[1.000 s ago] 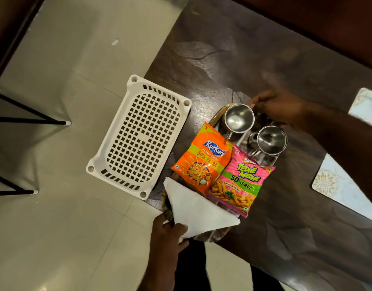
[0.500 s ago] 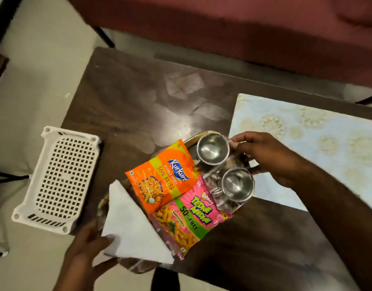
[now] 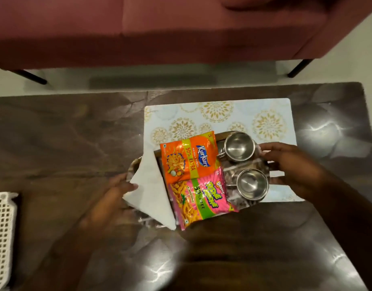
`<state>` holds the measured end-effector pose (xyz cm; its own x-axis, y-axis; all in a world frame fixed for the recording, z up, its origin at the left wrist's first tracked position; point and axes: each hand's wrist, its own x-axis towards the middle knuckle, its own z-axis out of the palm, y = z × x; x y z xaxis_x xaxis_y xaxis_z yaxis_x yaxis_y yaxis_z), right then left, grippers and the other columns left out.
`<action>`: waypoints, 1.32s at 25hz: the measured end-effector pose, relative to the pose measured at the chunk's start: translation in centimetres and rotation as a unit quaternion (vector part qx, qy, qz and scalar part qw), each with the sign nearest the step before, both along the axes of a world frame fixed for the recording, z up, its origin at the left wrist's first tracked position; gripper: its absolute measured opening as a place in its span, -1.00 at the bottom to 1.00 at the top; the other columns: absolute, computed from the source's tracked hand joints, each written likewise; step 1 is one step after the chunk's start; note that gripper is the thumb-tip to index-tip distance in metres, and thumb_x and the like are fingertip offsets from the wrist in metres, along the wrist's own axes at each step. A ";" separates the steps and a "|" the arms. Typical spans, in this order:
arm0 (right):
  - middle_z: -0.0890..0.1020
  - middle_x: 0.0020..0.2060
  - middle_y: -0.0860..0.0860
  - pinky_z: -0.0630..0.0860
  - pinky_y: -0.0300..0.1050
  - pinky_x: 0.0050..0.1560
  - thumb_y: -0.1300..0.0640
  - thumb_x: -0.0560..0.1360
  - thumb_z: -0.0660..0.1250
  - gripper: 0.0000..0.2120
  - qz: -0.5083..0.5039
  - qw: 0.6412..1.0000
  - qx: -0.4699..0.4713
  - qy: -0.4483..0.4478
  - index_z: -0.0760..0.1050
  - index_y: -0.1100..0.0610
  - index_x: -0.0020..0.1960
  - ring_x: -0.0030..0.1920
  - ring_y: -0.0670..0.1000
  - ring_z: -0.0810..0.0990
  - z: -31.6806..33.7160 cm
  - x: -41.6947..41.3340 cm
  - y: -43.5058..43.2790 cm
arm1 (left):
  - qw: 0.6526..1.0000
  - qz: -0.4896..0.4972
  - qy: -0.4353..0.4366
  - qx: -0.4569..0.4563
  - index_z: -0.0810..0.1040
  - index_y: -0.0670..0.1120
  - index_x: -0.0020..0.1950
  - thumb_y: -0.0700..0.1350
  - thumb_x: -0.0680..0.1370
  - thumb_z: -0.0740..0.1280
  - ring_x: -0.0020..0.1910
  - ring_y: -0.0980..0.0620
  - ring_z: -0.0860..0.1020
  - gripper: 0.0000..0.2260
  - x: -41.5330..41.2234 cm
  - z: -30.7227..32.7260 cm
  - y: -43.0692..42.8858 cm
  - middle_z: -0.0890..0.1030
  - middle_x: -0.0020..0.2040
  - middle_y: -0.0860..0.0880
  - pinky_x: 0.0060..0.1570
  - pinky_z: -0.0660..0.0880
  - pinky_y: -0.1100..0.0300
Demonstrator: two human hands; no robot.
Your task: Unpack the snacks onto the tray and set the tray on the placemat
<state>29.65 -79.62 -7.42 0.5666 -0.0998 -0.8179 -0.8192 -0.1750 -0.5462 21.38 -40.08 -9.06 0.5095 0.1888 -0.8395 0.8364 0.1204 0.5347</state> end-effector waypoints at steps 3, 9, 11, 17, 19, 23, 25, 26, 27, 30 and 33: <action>0.71 -0.20 0.00 0.58 -0.02 -0.19 0.26 0.55 0.27 -0.74 -0.041 0.999 -0.001 0.005 0.66 0.00 0.05 -0.20 0.01 0.63 -1.4 1.6 -2.9 | 0.998 -0.041 -0.003 0.039 0.63 0.05 0.17 -0.16 0.49 0.37 0.08 -0.16 0.66 -0.72 4.6 -1.8 -3.0 0.69 0.14 -0.12 -0.15 0.63 -0.01; 0.69 -0.25 -0.05 0.56 -0.03 -0.16 0.28 0.54 0.25 -0.69 -0.070 0.998 0.002 0.011 0.62 0.04 0.19 -0.25 -0.05 0.60 -3.4 4.5 -5.1 | 0.995 -0.066 -0.001 0.080 0.56 0.04 0.28 -0.15 0.46 0.42 0.16 -0.15 0.55 -0.62 10.7 -3.1 -5.6 0.55 0.24 -0.07 0.02 0.61 -0.11; 0.69 -0.25 -0.05 0.57 -0.03 -0.16 0.27 0.54 0.25 -0.69 -0.073 0.997 0.002 0.014 0.63 0.06 0.19 -0.28 -0.06 0.62 -3.9 4.8 -5.5 | 0.993 -0.071 -0.002 0.090 0.57 0.05 0.25 -0.15 0.46 0.43 0.09 -0.12 0.56 -0.64 11.3 -3.3 -6.0 0.56 0.18 -0.05 -0.05 0.61 -0.05; 0.69 -0.27 -0.05 0.56 -0.05 -0.22 0.26 0.56 0.24 -0.72 -0.076 0.997 0.001 0.024 0.64 0.03 0.13 -0.29 -0.08 0.62 -5.2 4.2 -6.2 | 0.990 -0.089 -0.007 0.112 0.55 0.08 0.24 -0.17 0.47 0.42 0.00 -0.03 0.54 -0.64 11.4 -4.0 -6.8 0.54 0.08 0.04 -0.16 0.60 0.04; 0.69 -0.27 -0.05 0.56 -0.05 -0.22 0.27 0.55 0.25 -0.74 -0.077 0.997 0.007 0.025 0.64 0.02 0.09 -0.31 -0.09 0.62 -5.6 4.0 -6.2 | 0.990 -0.085 -0.010 0.115 0.56 0.07 0.24 -0.18 0.48 0.42 -0.01 -0.01 0.53 -0.65 11.4 -4.2 -7.1 0.54 0.07 0.06 -0.13 0.60 0.02; 0.70 -0.31 -0.07 0.57 -0.07 -0.24 0.26 0.55 0.25 -0.75 -0.074 0.997 0.012 0.024 0.63 0.03 0.08 -0.33 -0.10 0.62 -6.2 3.8 -6.2 | 0.987 -0.085 -0.021 0.133 0.56 0.06 0.23 -0.18 0.46 0.41 0.03 -0.04 0.54 -0.65 11.7 -4.3 -7.3 0.55 0.08 0.03 0.04 0.63 -0.10; 0.69 -0.24 -0.04 0.57 -0.06 -0.24 0.27 0.55 0.25 -0.74 -0.077 0.997 0.010 0.013 0.62 0.04 0.13 -0.29 -0.07 0.61 -6.3 3.8 -6.0 | 0.985 -0.091 -0.028 0.141 0.56 0.07 0.24 -0.17 0.47 0.40 0.06 -0.07 0.54 -0.65 11.8 -4.3 -7.2 0.56 0.08 0.02 0.06 0.62 -0.13; 0.67 -0.21 -0.01 0.57 -0.06 -0.24 0.28 0.56 0.25 -0.74 -0.079 0.997 0.009 0.005 0.61 0.05 0.15 -0.25 -0.05 0.59 -6.4 3.6 -6.0 | 0.985 -0.095 -0.028 0.143 0.56 0.06 0.25 -0.16 0.48 0.40 0.07 -0.08 0.55 -0.65 11.7 -4.3 -7.2 0.55 0.08 0.02 0.07 0.62 -0.13; 0.66 -0.19 0.00 0.56 -0.06 -0.24 0.28 0.57 0.25 -0.74 -0.080 0.997 0.003 -0.005 0.60 0.04 0.15 -0.23 -0.04 0.59 -6.5 3.3 -6.0 | 0.984 -0.096 -0.031 0.149 0.56 0.07 0.24 -0.16 0.48 0.40 0.06 -0.07 0.55 -0.66 11.5 -4.5 -7.1 0.55 0.08 0.02 0.07 0.62 -0.14; 0.69 -0.10 0.02 0.57 -0.07 -0.23 0.22 0.57 0.31 -0.76 -0.094 0.995 -0.016 -0.030 0.61 0.01 0.18 -0.11 0.00 0.64 -6.6 3.3 -5.7 | 0.983 -0.108 -0.050 0.138 0.56 0.07 0.17 -0.15 0.51 0.39 0.02 -0.01 0.55 -0.74 12.0 -4.5 -6.8 0.57 0.13 -0.01 0.07 0.63 -0.09; 0.68 0.12 0.11 0.57 -0.08 -0.15 0.17 0.54 0.37 -0.65 -0.045 0.987 -0.143 -0.064 0.57 0.01 0.31 -0.02 0.07 0.64 -6.6 2.6 -5.7 | 0.963 -0.186 -0.066 0.182 0.52 -0.07 0.35 -0.08 0.55 0.40 0.11 -0.08 0.57 -0.63 11.9 -4.0 -5.8 0.57 0.26 -0.10 0.11 0.56 0.01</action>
